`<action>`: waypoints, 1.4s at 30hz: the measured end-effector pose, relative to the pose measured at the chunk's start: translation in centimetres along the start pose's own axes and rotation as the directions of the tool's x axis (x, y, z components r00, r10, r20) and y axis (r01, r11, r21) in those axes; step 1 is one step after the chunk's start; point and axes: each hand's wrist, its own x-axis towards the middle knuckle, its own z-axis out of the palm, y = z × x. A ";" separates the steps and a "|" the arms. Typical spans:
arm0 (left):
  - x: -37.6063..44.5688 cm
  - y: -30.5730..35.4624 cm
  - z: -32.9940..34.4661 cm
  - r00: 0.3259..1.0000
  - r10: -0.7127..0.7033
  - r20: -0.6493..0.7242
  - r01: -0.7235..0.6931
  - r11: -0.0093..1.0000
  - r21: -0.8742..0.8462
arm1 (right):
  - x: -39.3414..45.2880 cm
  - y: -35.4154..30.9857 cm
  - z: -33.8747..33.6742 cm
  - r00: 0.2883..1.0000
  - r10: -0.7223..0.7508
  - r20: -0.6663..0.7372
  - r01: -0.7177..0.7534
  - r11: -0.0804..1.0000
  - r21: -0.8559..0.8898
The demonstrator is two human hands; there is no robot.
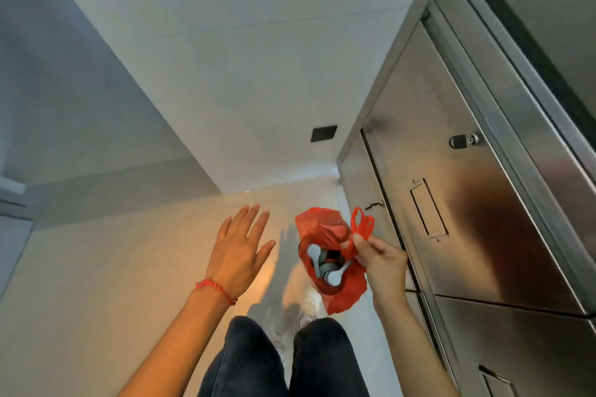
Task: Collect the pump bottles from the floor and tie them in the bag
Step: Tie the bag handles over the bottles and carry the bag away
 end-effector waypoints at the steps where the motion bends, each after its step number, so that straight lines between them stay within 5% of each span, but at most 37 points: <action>1: 1.3 -0.2 0.2 1.000 -0.002 0.000 0.002 1.000 0.000 | 1.6 -0.2 0.6 1.000 0.002 0.009 -0.002 1.000 -0.001; 15: 17.3 -1.7 6.5 0.994 -0.103 0.029 0.104 0.992 -0.066 | 20.5 4.6 6.7 0.997 0.071 0.034 -0.071 0.997 -0.022; 25: 26.9 -7.0 19.7 1.000 -0.004 0.025 0.007 0.996 -0.091 | 32.5 16.9 11.2 0.999 0.020 0.029 -0.019 0.999 -0.037; 31: 29.0 -9.6 28.1 0.992 -0.059 0.114 0.064 0.997 -0.042 | 37.7 24.9 13.7 0.998 0.022 0.056 -0.016 0.994 -0.107; 42: 33.2 -12.4 36.5 0.992 -0.090 0.087 0.097 0.993 -0.072 | 44.3 31.0 18.1 0.995 -0.043 0.088 0.050 0.996 -0.079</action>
